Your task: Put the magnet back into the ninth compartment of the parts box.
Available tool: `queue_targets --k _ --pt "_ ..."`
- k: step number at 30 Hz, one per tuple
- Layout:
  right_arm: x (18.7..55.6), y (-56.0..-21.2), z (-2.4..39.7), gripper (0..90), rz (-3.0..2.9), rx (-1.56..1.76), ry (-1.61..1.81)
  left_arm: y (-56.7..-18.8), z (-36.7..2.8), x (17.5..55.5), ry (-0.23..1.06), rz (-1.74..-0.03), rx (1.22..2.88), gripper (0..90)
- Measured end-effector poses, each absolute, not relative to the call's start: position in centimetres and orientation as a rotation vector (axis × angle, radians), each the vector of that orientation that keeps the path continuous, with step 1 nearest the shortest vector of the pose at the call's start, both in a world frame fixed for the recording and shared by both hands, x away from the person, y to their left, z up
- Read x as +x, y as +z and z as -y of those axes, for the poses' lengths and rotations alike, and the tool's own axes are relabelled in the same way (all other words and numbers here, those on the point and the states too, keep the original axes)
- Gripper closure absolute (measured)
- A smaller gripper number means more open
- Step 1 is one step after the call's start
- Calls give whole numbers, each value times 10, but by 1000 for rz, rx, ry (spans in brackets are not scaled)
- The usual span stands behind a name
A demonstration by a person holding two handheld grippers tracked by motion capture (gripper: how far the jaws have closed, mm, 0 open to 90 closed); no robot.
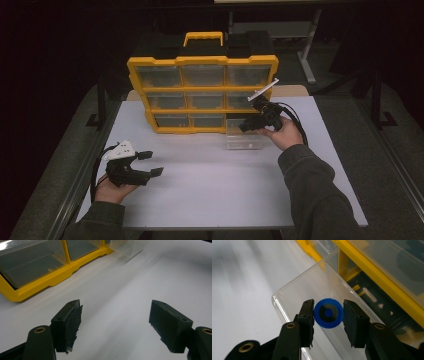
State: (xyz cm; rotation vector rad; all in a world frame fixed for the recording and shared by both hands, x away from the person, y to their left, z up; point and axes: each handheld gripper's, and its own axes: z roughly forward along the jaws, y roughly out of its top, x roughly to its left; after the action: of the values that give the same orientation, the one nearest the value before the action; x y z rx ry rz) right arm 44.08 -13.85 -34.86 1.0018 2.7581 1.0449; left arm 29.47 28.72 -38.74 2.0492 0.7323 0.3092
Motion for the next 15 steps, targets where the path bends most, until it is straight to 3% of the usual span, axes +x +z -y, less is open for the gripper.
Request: queue_targets --k 15 --pt "441 -351 134 644 -2764 966 1070 -388 -289 297 309 -728 2046 251"
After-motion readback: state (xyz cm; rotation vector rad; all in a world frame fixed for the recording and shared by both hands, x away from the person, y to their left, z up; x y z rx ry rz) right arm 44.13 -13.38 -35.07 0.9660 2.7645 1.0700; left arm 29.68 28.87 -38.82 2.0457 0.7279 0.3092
